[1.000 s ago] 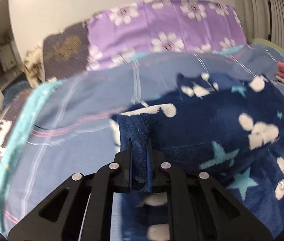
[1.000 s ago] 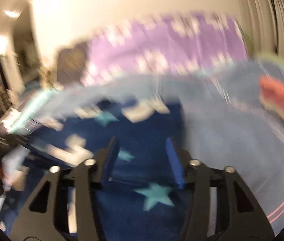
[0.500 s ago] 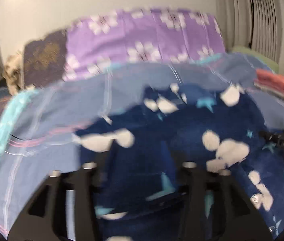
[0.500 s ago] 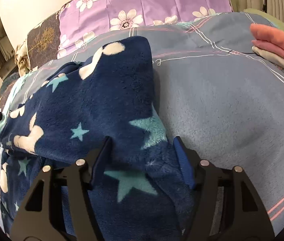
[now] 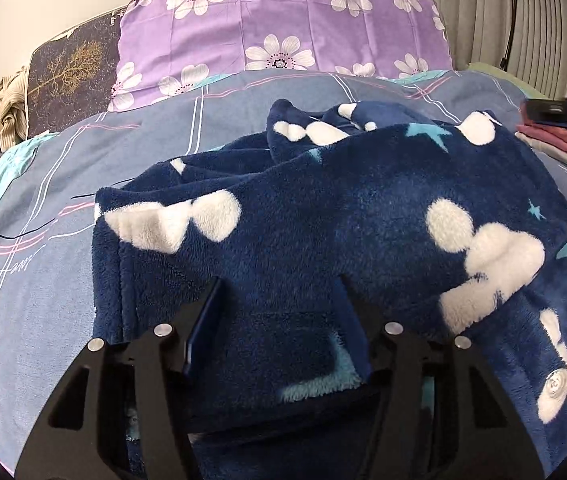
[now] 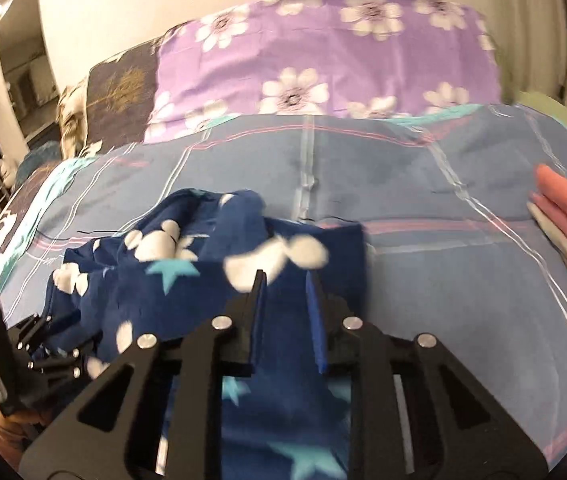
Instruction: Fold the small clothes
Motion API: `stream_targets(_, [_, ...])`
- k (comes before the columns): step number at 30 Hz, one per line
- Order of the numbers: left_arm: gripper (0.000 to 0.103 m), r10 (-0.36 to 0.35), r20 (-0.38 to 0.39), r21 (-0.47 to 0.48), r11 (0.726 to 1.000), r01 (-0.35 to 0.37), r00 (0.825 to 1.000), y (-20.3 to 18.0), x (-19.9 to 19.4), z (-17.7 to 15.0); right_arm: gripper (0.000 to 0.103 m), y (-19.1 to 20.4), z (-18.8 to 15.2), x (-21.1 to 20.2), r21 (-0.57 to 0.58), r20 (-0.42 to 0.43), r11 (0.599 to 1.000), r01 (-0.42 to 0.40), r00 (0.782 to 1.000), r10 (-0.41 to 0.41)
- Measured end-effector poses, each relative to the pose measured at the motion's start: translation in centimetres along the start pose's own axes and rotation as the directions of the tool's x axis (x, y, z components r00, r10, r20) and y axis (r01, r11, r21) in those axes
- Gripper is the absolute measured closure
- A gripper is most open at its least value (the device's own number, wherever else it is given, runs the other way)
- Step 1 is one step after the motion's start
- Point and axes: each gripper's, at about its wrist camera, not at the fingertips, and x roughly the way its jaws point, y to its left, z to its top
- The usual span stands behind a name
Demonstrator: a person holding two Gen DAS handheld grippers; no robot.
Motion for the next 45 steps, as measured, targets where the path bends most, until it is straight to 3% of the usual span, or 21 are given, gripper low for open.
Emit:
stream_targets(3, [0.045, -0.012, 0.003, -0.005, 1.000, 0.012, 1.000, 0.0, -0.1, 0.0, 0.077, -1.2, -1.9, 6.2, -0.051, -0.145, 0.978, 0.200, 0.968, -0.206])
stream_targets(5, [0.045, -0.020, 0.009, 0.000, 1.000, 0.020, 1.000, -0.1, -0.2, 0.1, 0.077, -1.3, -3.3, 6.2, -0.084, -0.065, 0.975, 0.204, 0.976, -0.210])
stream_targets(8, [0.045, -0.021, 0.005, -0.004, 1.000, 0.021, 1.000, -0.1, -0.2, 0.1, 0.073, 0.5, -3.5, 5.0, -0.147, -0.054, 0.946, 0.287, 0.953, -0.298])
stream_targets(10, [0.045, -0.040, 0.008, -0.024, 0.999, 0.040, 0.999, 0.3, -0.8, 0.4, 0.073, 0.2, -2.8, 3.8, -0.099, -0.063, 0.963, 0.250, 0.964, -0.257])
stream_targets(14, [0.048, -0.190, 0.066, -0.080, 0.978, 0.194, 0.980, 1.4, -3.2, 3.1, 0.073, -0.6, 1.1, 1.1, 0.026, -0.027, 0.997, 0.070, 0.997, -0.070])
stream_targets(17, [0.050, -0.159, 0.092, -0.059, 0.985, 0.165, 0.983, 1.5, -2.5, 7.1, 0.070, 0.0, 4.1, 2.6, 0.044, -0.070, 0.999, 0.016, 0.997, -0.013])
stream_targets(21, [0.050, -0.133, -0.036, -0.089, 0.988, 0.130, 0.990, 1.9, 4.1, 10.7, 0.063, -0.4, 5.0, 8.1, 0.104, -0.221, 0.994, -0.013, 0.975, 0.036])
stream_targets(23, [0.051, -0.161, -0.128, -0.134, 0.980, 0.144, 0.979, 2.1, 7.7, 10.9, 0.054, -0.7, 4.0, 10.5, 0.141, -0.274, 0.989, -0.043, 0.958, 0.081])
stream_targets(24, [0.076, -0.194, -0.146, -0.155, 0.973, 0.171, 0.970, 2.1, 8.8, 10.7, 0.052, -0.8, 3.5, 11.1, 0.152, -0.282, 0.987, -0.056, 0.955, 0.097])
stream_targets(25, [0.096, -0.233, -0.145, -0.160, 0.965, 0.209, 0.962, 1.8, 9.0, 10.7, 0.055, -0.6, 3.1, 11.4, 0.143, -0.269, 0.988, -0.052, 0.959, 0.090])
stream_targets(26, [0.096, -0.210, -0.130, -0.142, 0.971, 0.192, 0.969, 1.7, 8.6, 10.9, 0.070, -0.1, 3.0, 11.1, 0.102, -0.241, 0.993, -0.055, 0.967, 0.078])
stream_targets(27, [0.097, -0.160, -0.108, -0.104, 0.983, 0.149, 0.981, 1.3, 7.8, 10.9, 0.095, 0.1, 2.9, 10.7, 0.078, -0.220, 0.995, -0.070, 0.972, 0.086])
stream_targets(28, [0.097, -0.108, -0.087, -0.065, 0.993, 0.103, 0.990, 1.0, 7.0, 10.8, 0.096, 0.1, 2.8, 10.2, 0.063, -0.198, 0.996, -0.057, 0.978, 0.069])
stream_targets(30, [0.096, -0.027, -0.072, 0.015, 1.000, 0.028, 0.997, 0.8, 6.3, 10.2, 0.103, 0.0, 2.7, 9.8, 0.010, -0.151, 0.996, 0.091, 0.985, -0.088])
stream_targets(31, [0.096, -0.034, -0.113, 0.029, 0.999, 0.038, 0.993, 1.0, 7.3, 9.3, 0.103, -0.2, 2.3, 10.3, -0.032, -0.130, 0.984, 0.173, 0.976, -0.175])
stream_targets(33, [0.095, -0.054, -0.127, -0.015, 0.999, 0.052, 0.990, 1.7, 8.5, 8.1, 0.103, -1.0, 1.3, 11.8, 0.007, -0.165, 0.992, 0.128, 0.978, -0.125])
stream_targets(37, [0.092, 0.047, -0.090, 0.079, 0.996, -0.040, 0.995, 0.3, 7.9, 8.1, 0.103, 0.2, 1.4, 8.6, -0.020, -0.051, 0.992, 0.124, 0.991, -0.125])
stream_targets(40, [0.086, 0.073, -0.040, 0.083, 0.994, -0.070, 0.997, 0.3, 6.3, 8.7, 0.103, 2.1, 1.3, 6.2, -0.074, 0.015, 0.997, 0.014, 1.000, -0.013])
stream_targets(43, [0.084, 0.036, 0.102, 0.007, 0.999, -0.037, 0.994, 1.1, 3.1, 9.8, 0.100, 3.3, 0.2, 8.0, -0.122, -0.068, 0.992, 0.013, 0.997, -0.022])
stream_targets(44, [0.084, 0.004, 0.114, -0.007, 1.000, -0.004, 0.993, 1.1, 2.8, 9.9, 0.095, 3.3, -0.5, 9.8, -0.128, -0.125, 0.991, 0.043, 0.990, -0.059])
stream_targets(45, [0.080, -0.010, 0.085, 0.007, 1.000, 0.009, 0.996, 0.6, 3.5, 9.8, 0.095, 3.3, -1.5, 11.0, -0.138, -0.108, 0.989, 0.062, 0.991, -0.077])
